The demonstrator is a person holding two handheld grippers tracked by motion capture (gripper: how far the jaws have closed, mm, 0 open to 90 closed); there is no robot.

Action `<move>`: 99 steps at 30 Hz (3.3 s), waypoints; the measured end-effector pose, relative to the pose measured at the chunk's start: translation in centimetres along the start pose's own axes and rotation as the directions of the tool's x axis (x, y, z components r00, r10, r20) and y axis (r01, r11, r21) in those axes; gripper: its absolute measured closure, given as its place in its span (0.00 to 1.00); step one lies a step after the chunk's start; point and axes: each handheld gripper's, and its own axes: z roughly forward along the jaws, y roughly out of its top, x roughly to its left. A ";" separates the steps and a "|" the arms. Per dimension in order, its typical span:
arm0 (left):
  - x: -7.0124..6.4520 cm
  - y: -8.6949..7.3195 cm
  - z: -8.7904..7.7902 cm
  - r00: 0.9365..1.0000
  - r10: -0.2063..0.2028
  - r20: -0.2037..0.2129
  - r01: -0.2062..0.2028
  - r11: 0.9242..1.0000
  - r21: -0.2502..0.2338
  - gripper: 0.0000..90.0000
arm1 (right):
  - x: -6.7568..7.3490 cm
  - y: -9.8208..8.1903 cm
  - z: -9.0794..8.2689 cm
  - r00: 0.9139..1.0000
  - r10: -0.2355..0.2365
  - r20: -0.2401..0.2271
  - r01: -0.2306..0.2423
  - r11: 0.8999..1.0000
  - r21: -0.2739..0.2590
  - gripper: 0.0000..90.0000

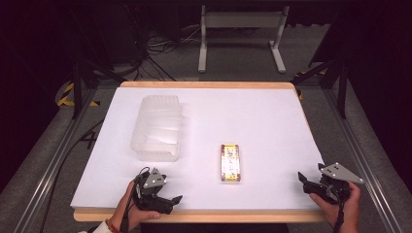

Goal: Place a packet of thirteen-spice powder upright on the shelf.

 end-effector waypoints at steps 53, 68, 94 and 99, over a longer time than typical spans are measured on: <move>-2.6 19.0 14.3 0.937 -0.332 -0.112 0.347 0.924 0.159 0.10 | 1.1 -0.3 1.3 0.999 -0.036 -0.030 0.038 0.998 0.055 0.22; -2.7 20.3 16.7 0.856 -0.467 -0.221 0.503 0.851 0.153 0.24 | 1.2 -0.3 1.3 0.999 -0.040 -0.034 0.042 0.997 0.061 0.22; -4.5 20.4 13.4 0.948 -0.274 -0.160 0.283 0.959 0.033 0.33 | 1.0 -0.3 1.5 0.999 -0.023 -0.037 0.026 0.997 0.074 0.20; -4.3 20.1 9.4 0.961 -0.243 -0.131 0.236 0.969 -0.068 0.33 | 1.1 -0.3 1.5 0.999 -0.023 -0.037 0.025 0.997 0.074 0.20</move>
